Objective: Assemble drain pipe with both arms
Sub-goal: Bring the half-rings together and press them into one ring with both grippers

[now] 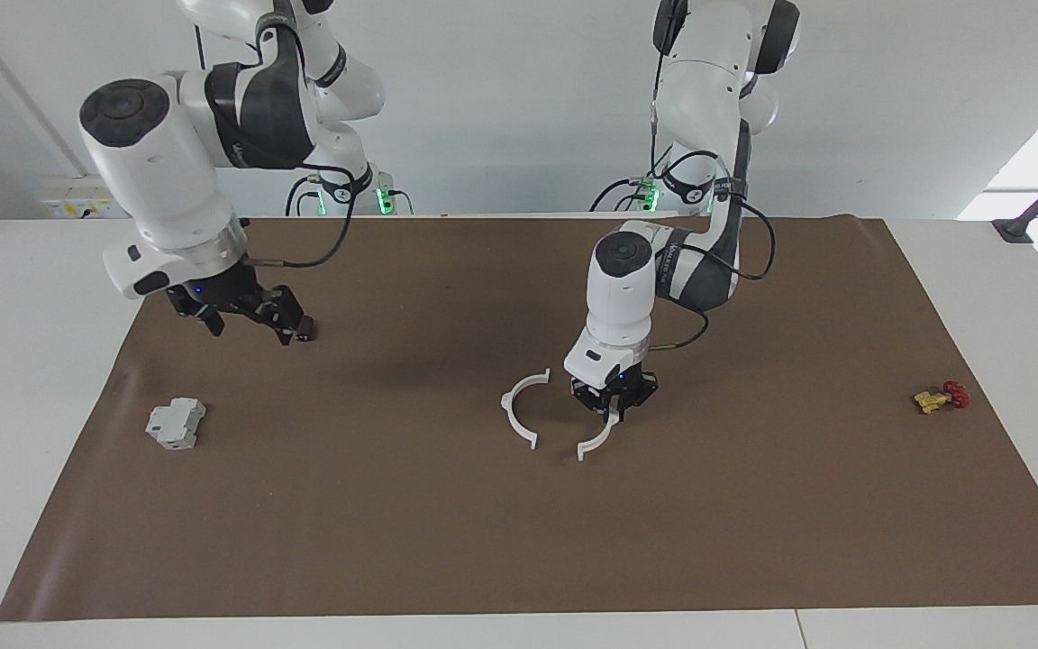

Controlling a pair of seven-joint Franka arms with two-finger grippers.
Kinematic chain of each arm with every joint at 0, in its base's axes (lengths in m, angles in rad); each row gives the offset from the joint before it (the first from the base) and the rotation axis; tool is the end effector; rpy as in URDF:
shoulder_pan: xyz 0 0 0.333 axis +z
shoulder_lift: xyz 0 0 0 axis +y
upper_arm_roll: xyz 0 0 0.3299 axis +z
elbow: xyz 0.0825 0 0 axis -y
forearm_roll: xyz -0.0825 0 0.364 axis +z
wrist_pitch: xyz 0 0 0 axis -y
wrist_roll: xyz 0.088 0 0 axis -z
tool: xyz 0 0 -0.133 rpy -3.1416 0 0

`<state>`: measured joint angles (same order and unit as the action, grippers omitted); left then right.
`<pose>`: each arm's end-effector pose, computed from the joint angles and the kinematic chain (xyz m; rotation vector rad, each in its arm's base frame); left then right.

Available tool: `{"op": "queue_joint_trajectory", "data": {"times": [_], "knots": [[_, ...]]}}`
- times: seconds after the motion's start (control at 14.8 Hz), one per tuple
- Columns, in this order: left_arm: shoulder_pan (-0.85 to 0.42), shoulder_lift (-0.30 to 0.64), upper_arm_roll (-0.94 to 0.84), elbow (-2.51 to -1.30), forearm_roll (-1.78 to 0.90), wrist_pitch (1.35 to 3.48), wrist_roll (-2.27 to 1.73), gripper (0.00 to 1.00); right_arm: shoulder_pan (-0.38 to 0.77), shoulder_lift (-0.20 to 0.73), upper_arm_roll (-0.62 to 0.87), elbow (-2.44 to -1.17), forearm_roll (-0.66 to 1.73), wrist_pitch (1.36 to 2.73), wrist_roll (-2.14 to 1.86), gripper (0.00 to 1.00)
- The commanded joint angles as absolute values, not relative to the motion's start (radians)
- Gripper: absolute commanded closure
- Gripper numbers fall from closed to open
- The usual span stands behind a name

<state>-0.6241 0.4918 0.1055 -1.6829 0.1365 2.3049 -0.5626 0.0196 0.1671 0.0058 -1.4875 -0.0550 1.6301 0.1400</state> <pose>0.5890 -0.3393 0.3278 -3.0599 0.0867 -0.2961 0.5906 0.0077 0.5614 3.0810 -0.1708 -0.0308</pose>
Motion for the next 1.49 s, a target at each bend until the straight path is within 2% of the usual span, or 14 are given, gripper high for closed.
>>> {"op": "queue_joint_trajectory", "data": {"times": [0.0,0.47,0.61,0.75,0.95,1.42], "knots": [[-0.653,0.545,0.115,-1.625,0.167,2.318,-0.545,1.0,-0.058,0.043,0.012,-1.509,-0.018,1.519,0.051,0.0],[-0.695,0.54,0.115,-1.646,0.167,2.309,-0.529,1.0,-0.066,0.009,0.015,-1.575,-0.026,1.491,-0.001,0.0],[-0.699,0.537,0.115,-1.654,0.166,2.306,-0.506,1.0,-0.054,-0.028,0.002,-1.637,-0.026,1.508,-0.035,0.0],[-0.699,0.534,0.115,-1.664,0.166,2.303,-0.494,1.0,-0.016,-0.047,-0.029,-1.644,-0.026,1.522,-0.046,0.0],[-0.699,0.529,0.117,-1.666,0.181,2.269,-0.465,1.0,0.018,-0.049,-0.083,-1.655,-0.029,1.537,-0.051,0.0],[-0.707,0.528,0.114,-1.671,0.181,2.286,-0.46,1.0,0.02,-0.035,-0.087,-1.658,-0.018,1.555,-0.051,0.0]]}}
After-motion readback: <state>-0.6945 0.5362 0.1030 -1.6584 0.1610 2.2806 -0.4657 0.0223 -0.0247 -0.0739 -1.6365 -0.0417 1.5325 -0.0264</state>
